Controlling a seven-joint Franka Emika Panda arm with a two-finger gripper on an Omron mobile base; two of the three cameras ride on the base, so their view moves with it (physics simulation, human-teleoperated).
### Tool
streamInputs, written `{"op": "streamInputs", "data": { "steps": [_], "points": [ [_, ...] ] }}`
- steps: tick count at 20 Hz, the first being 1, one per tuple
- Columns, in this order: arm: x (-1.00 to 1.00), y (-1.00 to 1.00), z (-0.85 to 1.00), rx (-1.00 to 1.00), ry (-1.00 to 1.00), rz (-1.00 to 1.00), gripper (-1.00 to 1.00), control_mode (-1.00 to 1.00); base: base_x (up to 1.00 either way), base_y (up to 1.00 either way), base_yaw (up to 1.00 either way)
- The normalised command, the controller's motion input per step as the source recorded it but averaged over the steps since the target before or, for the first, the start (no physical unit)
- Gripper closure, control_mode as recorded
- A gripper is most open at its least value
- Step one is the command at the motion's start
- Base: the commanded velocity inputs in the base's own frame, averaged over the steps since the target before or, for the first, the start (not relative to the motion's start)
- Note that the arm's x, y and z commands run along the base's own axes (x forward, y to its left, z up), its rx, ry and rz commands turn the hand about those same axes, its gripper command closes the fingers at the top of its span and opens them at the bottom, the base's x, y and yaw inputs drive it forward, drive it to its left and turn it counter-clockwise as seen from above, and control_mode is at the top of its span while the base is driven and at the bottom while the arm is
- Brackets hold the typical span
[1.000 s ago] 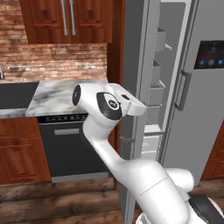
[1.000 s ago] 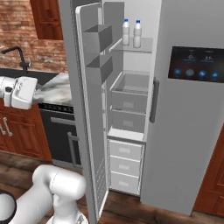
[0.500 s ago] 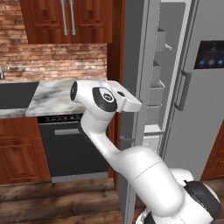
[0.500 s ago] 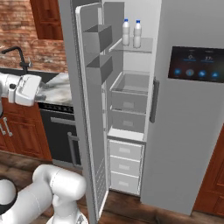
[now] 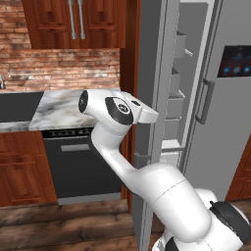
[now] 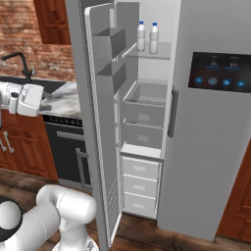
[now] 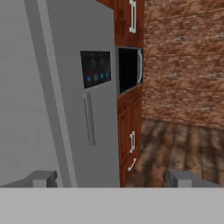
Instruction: Take the bottled waters from the counter and place them in the freezer to freeze. Close the freezer door after placing the bottles.
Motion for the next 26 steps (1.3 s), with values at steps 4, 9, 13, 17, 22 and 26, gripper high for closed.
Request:
{"op": "streamInputs", "data": {
  "steps": [4,9,13,17,22,26],
  "points": [
    [0.0,0.0,-0.04,0.0,0.07,0.17,-1.0,-1.0,0.0,0.0,0.0],
    [0.09,0.0,-0.08,0.0,0.05,0.11,-1.0,-1.0,0.0,0.0,0.0],
    [0.26,0.0,-0.03,0.0,0.01,0.0,-1.0,-1.0,0.0,0.0,0.0],
    [0.22,0.0,-0.02,0.0,0.0,0.0,-1.0,-1.0,0.0,0.0,0.0],
    [0.25,0.0,-0.04,0.0,0.0,-0.01,-1.0,-1.0,0.0,0.0,0.0],
    [0.29,0.0,0.0,0.0,0.0,-0.05,-1.0,-1.0,0.0,0.0,0.0]
  ]
}}
